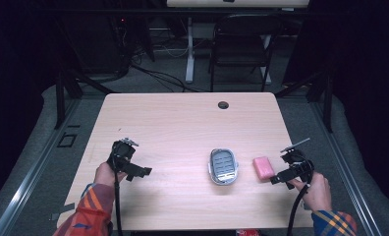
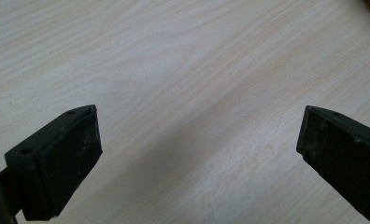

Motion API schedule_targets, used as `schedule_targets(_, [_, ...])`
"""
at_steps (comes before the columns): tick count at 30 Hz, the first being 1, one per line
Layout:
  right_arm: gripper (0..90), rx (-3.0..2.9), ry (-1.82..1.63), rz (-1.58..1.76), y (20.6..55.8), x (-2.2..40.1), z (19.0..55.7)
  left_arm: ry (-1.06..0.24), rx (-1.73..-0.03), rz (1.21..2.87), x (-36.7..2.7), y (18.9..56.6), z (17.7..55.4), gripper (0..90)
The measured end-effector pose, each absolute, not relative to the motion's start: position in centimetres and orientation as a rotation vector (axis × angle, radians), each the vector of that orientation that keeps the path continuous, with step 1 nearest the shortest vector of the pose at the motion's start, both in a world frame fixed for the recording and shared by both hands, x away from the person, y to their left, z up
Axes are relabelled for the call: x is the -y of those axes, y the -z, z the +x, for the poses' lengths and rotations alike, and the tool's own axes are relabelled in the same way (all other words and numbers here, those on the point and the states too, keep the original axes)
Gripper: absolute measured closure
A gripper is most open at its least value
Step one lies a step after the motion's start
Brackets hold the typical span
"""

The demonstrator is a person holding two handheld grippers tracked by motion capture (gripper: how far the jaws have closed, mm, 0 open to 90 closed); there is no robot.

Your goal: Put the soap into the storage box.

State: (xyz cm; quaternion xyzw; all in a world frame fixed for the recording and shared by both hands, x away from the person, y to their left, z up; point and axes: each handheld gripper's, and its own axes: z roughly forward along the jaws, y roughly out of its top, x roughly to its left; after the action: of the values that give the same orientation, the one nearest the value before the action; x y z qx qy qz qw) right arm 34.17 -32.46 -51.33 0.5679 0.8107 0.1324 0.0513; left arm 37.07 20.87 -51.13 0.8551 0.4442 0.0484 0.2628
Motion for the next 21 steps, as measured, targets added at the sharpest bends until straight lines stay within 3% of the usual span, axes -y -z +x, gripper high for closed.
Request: schedule_targets(21, [0.0,-2.496,-0.385,1.663,50.2,29.9,36.1,-0.133,-1.200,2.319,-20.7,51.1,37.2,0.0])
